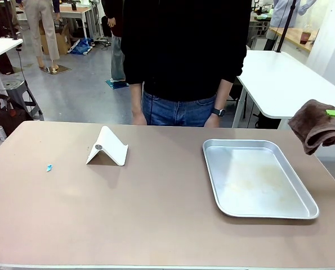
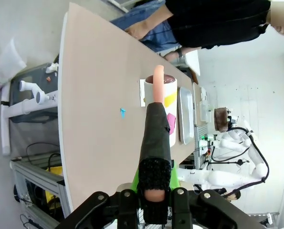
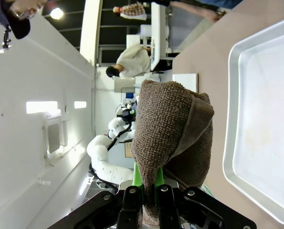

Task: Clean the surface of the table.
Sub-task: Clean the area not pointed to by the person, then return the Lint Roller and towel to their original positions.

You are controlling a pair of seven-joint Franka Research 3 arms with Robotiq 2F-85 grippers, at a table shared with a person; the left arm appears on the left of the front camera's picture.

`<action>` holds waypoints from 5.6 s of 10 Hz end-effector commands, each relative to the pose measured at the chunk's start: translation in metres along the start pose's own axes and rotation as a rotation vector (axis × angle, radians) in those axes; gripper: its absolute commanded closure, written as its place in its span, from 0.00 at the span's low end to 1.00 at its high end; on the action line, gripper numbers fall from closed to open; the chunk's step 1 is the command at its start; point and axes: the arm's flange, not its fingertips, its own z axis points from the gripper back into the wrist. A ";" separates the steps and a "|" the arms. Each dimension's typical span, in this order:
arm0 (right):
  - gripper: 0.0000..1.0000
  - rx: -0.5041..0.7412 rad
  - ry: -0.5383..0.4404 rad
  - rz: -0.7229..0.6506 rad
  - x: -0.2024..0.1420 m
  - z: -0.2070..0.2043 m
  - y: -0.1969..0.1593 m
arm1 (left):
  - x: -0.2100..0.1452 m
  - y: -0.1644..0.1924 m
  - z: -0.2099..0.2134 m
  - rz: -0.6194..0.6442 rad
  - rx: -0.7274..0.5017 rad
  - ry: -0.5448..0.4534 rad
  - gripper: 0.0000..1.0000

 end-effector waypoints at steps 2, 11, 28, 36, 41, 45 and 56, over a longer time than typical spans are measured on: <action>0.91 0.004 0.003 0.006 0.000 0.000 0.003 | -0.006 0.004 -0.059 -0.003 0.135 0.072 0.78; 0.91 0.004 0.003 0.006 0.000 0.000 0.003 | -0.009 0.010 -0.204 -0.003 0.405 0.143 0.78; 0.91 0.004 0.003 0.006 0.000 0.000 0.003 | 0.048 -0.049 -0.292 -0.019 0.252 0.274 0.78; 0.91 0.004 0.003 0.006 0.000 0.000 0.003 | -0.025 -0.104 -0.159 -0.047 0.046 0.235 0.78; 0.91 0.004 0.003 0.006 0.000 0.000 0.003 | -0.085 -0.091 -0.057 0.022 -0.199 0.099 0.78; 0.91 0.004 0.003 0.006 0.000 0.000 0.003 | -0.095 -0.084 -0.052 0.055 -0.210 0.107 0.78; 0.91 0.004 0.003 0.006 0.000 0.000 0.003 | -0.095 -0.084 -0.052 0.055 -0.210 0.107 0.78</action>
